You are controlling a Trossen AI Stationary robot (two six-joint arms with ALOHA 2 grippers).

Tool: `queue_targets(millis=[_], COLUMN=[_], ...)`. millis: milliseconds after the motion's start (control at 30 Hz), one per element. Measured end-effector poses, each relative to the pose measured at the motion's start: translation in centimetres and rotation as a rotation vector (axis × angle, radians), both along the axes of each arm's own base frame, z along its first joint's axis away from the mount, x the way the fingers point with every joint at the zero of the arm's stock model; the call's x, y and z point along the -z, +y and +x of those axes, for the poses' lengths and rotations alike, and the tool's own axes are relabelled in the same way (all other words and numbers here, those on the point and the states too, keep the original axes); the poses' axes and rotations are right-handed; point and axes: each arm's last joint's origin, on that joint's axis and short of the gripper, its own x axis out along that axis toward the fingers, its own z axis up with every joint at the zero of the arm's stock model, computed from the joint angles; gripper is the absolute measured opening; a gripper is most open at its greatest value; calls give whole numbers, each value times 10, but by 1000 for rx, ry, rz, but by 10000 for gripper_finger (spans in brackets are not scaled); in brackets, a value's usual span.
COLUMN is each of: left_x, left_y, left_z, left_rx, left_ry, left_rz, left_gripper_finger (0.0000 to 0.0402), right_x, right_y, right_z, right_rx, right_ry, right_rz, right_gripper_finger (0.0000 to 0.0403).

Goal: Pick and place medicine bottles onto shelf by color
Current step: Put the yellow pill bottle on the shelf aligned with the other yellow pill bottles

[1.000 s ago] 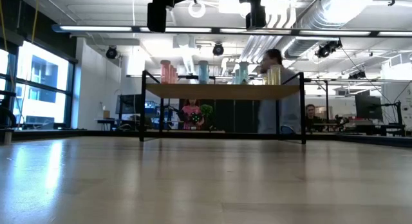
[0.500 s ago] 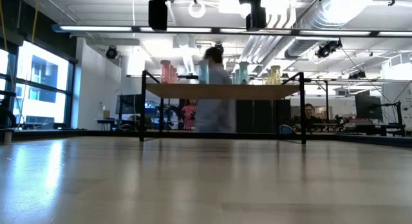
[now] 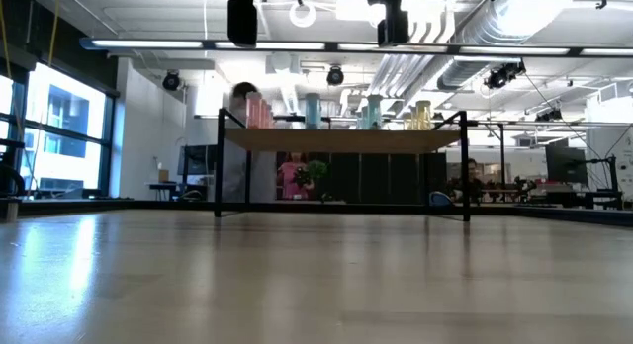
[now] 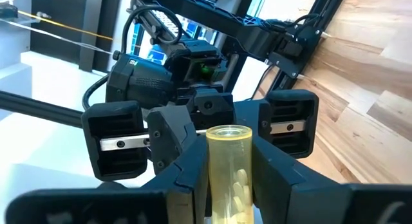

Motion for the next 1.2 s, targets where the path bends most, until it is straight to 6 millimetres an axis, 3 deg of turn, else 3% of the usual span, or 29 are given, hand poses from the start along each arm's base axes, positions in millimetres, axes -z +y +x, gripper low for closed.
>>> queue_targets(millis=[267, 633, 833, 1033, 1200], left_x=[0, 2, 2, 2, 2], left_y=[0, 0, 1, 3, 6], left_z=[0, 0, 0, -1, -2], left_rx=[-2, -9, -48, -103, -162], left_ry=[2, 11, -24, -85, -167], left_rz=[1, -6, -97, -247, -422], left_gripper_finger=[94, 94, 94, 94, 94], right_x=[0, -2, -6, -16, -32], right_y=[0, -12, -24, -38, -46], right_z=[0, 1, 1, -6, -22], right_rx=[-1, 46, 53, 27, 30], right_ry=[-9, -30, -71, -116, -143], right_rz=[-65, -114, -168, -331, -560], right_gripper_finger=[91, 177, 199, 201, 201])
